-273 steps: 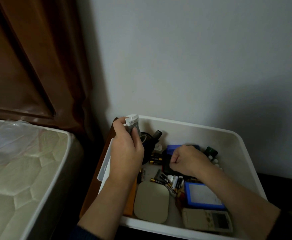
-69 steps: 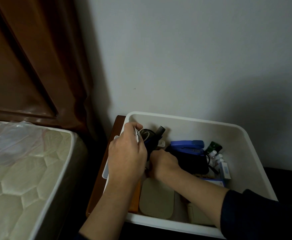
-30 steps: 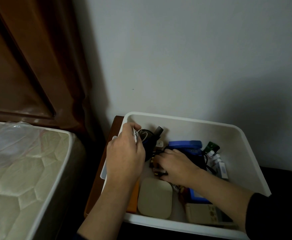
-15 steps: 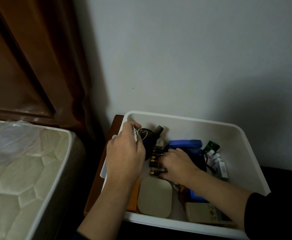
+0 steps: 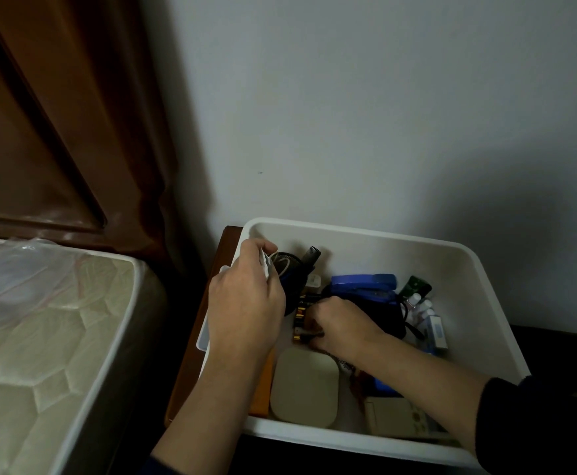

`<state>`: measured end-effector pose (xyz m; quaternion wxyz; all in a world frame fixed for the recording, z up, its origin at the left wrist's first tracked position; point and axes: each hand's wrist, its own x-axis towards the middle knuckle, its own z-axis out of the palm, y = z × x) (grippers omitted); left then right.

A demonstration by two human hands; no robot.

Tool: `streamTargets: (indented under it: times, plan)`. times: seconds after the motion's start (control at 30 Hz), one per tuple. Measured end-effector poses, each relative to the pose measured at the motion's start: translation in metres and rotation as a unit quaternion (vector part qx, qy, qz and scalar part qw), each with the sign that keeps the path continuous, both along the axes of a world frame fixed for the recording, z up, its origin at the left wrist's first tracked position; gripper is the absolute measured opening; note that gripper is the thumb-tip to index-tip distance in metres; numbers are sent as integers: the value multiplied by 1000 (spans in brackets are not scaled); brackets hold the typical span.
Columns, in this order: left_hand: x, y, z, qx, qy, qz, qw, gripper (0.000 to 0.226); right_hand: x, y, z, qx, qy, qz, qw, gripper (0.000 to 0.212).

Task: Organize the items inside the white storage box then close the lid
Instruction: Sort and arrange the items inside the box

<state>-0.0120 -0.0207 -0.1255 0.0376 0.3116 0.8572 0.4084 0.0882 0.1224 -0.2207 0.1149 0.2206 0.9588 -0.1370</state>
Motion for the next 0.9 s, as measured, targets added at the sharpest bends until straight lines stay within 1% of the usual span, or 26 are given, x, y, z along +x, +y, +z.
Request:
streamTargets:
  times: [0.07,0.13,0.17,0.23,0.3,0.4,0.47,0.53,0.6,0.67,0.83,0.9]
  plan:
    - [0,0,1,0,-1,-1,1000,24,3,8,8,-76,35,-63,994,18]
    - [-1,-1,1,-3,-2,-3,1000,25,9,23,21,-154,92,-153,972,7]
    - [-1,-1,1,-6,-3,-3,1000,25,14,32,28,-169,113,-187,961,2]
    - [-1,-1,1,-10,-7,-4,1000,23,25,46,38,-161,116,-218,955,6]
    - [-2,-1,2,-17,-8,-8,1000,20,32,50,45,-125,63,-197,970,6]
    - [0,0,5,-23,-3,-13,1000,17,37,36,49,-75,-50,-132,987,4]
    - [1,0,7,-24,-4,-11,1000,19,37,21,49,-41,-110,-83,990,3]
    - [1,0,7,-24,-5,-8,1000,19,34,8,44,3,-156,-39,987,13]
    - [2,0,7,-24,-3,-6,1000,19,30,0,38,57,-202,-22,977,21]
    - [1,0,6,-22,-3,-6,1000,19,25,-4,33,84,-219,-28,972,22]
    - [2,0,5,-15,2,-1,1000,20,16,-6,27,98,-254,-39,961,33]
    - [3,0,6,-13,3,0,1000,20,15,-8,21,109,-266,-43,957,33]
